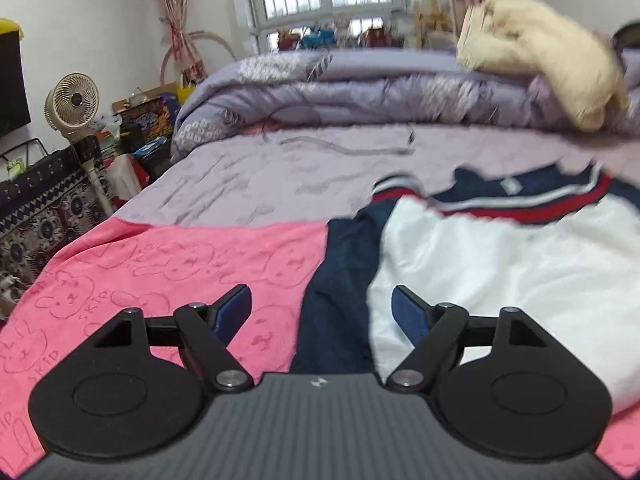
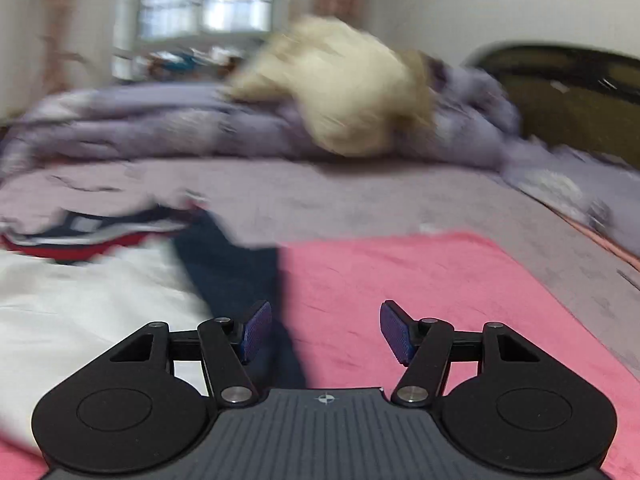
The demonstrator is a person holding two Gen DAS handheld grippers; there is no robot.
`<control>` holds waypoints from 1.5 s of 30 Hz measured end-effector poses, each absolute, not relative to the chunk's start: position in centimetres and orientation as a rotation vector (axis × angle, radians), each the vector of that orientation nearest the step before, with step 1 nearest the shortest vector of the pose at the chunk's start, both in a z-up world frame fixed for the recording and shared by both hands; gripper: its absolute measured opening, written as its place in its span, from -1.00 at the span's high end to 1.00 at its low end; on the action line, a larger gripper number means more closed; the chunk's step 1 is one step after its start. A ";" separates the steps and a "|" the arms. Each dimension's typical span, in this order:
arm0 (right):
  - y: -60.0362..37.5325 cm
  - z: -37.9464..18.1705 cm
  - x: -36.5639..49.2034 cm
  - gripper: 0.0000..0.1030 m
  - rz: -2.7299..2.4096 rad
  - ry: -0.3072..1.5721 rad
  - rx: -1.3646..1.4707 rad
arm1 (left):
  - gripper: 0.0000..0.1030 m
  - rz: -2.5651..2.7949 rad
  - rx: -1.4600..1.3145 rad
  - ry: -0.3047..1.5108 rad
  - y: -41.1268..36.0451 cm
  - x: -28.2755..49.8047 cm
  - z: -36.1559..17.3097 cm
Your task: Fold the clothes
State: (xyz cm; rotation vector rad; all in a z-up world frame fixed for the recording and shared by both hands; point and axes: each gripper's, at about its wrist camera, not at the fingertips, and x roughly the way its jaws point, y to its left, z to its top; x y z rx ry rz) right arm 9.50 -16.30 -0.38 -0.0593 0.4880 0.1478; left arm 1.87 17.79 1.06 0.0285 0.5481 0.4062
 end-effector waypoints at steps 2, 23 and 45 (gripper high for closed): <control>-12.5 0.0 8.4 -0.20 0.308 0.471 -0.091 | -0.59 0.390 0.035 0.536 17.0 1.0 1.2; 3.6 3.7 10.7 0.00 0.531 0.643 -0.127 | -0.83 0.388 -0.141 0.619 21.0 0.9 -4.5; -11.3 -3.3 10.6 -0.33 0.194 0.657 -0.206 | -0.97 0.389 -0.200 0.617 21.7 0.8 -4.6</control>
